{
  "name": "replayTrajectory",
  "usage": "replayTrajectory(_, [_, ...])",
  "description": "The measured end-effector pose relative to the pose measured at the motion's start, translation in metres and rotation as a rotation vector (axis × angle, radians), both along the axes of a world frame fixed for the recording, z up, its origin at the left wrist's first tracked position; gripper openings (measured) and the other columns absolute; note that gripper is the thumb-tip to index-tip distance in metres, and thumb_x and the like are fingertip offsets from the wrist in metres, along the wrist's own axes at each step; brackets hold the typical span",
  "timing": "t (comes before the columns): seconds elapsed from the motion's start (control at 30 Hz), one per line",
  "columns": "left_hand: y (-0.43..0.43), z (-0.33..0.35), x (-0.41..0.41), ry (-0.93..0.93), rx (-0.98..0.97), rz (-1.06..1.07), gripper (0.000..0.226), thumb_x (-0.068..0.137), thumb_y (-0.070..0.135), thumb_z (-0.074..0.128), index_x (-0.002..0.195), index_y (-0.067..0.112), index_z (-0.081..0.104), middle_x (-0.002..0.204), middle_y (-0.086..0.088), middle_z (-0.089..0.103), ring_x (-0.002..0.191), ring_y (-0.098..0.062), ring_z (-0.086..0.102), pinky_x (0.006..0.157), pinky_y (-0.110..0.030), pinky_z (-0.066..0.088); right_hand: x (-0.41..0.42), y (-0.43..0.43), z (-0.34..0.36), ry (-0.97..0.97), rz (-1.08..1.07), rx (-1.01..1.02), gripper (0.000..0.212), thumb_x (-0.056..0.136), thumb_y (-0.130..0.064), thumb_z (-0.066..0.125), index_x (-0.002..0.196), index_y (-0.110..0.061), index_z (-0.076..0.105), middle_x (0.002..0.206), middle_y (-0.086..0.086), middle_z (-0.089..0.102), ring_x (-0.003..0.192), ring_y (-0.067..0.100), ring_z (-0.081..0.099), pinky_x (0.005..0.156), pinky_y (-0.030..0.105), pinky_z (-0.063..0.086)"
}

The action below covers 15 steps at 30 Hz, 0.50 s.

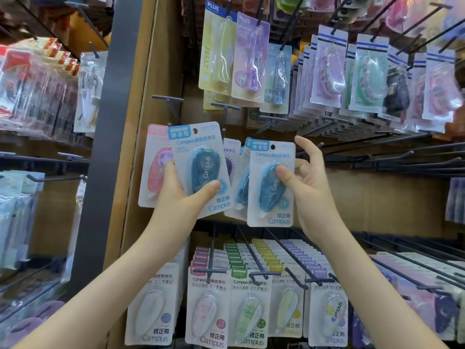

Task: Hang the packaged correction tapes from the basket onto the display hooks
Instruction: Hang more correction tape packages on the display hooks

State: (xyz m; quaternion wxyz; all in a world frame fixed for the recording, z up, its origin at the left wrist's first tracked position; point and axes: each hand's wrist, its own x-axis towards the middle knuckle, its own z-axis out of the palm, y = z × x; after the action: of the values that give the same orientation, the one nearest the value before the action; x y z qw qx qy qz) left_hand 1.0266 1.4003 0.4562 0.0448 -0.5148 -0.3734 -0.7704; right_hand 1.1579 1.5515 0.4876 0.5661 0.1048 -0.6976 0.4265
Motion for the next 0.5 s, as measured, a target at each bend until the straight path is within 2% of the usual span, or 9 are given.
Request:
replayTrajectory(0.13, [-0.003,0.001,-0.002,0.01,0.008,0.008,0.047,0.084,0.011,0.067,0.112,0.04,0.043,0.124,0.009,0.059,0.102,-0.006,0.066,0.071,-0.024,0.058,-0.004,-0.005,0.009,-0.013,-0.009,0.011,0.037,0.095,-0.009,0.054,0.126,-0.028,0.05,0.107,-0.004,0.065,0.093,0.008,0.068,0.073,0.024,0.056])
replayTrajectory(0.27, [-0.003,-0.001,-0.004,0.038,0.008,0.016,0.047,0.084,0.011,0.067,0.109,0.042,0.042,0.124,0.008,0.059,0.103,-0.007,0.066,0.072,-0.026,0.058,-0.003,-0.007,0.015,-0.056,0.034,-0.015,0.034,0.096,-0.01,0.052,0.124,-0.029,0.057,0.136,-0.006,0.052,0.106,0.006,0.064,0.074,0.021,0.055])
replayTrajectory(0.37, [-0.001,0.0,-0.006,0.046,0.008,0.022,0.047,0.085,0.01,0.066,0.109,0.041,0.042,0.123,0.009,0.059,0.102,-0.005,0.066,0.07,-0.023,0.057,0.0,-0.011,0.021,-0.101,-0.022,0.012,0.036,0.097,-0.012,0.052,0.124,-0.035,0.056,0.126,-0.016,0.052,0.105,-0.001,0.062,0.076,0.018,0.054])
replayTrajectory(0.5, [0.0,0.004,-0.009,0.086,-0.005,0.034,0.047,0.084,0.011,0.067,0.114,0.037,0.042,0.125,0.01,0.058,0.104,-0.004,0.064,0.071,-0.021,0.057,0.011,-0.006,0.027,-0.238,-0.056,-0.007,0.039,0.098,-0.014,0.051,0.126,-0.04,0.057,0.123,-0.008,0.061,0.106,0.01,0.063,0.081,0.027,0.056])
